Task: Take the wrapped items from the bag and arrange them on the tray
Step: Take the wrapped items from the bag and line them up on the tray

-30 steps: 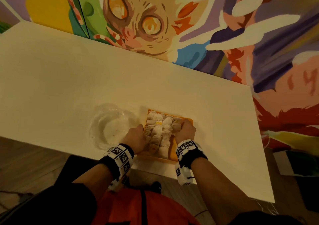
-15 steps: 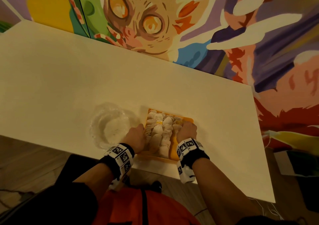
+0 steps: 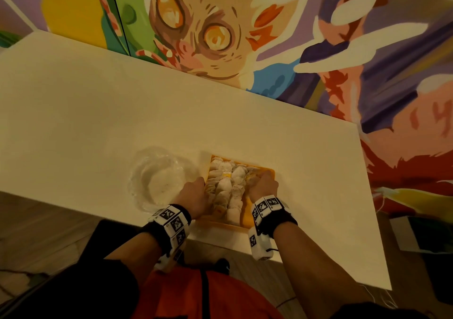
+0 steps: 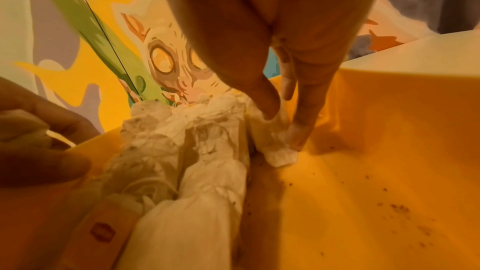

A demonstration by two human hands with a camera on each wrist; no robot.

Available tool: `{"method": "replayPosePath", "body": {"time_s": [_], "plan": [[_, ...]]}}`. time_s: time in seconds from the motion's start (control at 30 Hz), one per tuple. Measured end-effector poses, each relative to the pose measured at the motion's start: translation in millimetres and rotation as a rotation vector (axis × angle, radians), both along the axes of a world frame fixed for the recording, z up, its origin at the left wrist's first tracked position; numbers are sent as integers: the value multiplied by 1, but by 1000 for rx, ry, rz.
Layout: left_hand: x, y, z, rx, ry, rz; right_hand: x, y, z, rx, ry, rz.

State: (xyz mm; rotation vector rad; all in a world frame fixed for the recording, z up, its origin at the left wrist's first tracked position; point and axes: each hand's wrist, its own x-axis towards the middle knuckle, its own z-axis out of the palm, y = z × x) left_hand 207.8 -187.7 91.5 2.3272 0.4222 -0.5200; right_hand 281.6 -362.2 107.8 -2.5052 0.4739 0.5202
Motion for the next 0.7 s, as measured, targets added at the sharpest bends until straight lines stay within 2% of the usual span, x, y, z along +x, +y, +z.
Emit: {"method": "replayPosePath", "body": {"time_s": [0.27, 0.4, 0.57, 0.63, 0.7], "plan": [[-1, 2, 3, -53, -11, 32, -1, -3, 0, 42, -52, -44], [-1, 4, 15, -127, -110, 122, -1, -9, 1, 54, -89, -15], [2, 9, 40, -349, -184, 100, -6, -20, 14, 115, -245, 63], [2, 9, 48, -512, -165, 71, -10, -17, 21, 210, -384, 96], [1, 9, 55, -635, -135, 18, -16, -10, 29, 382, -432, 178]]}}
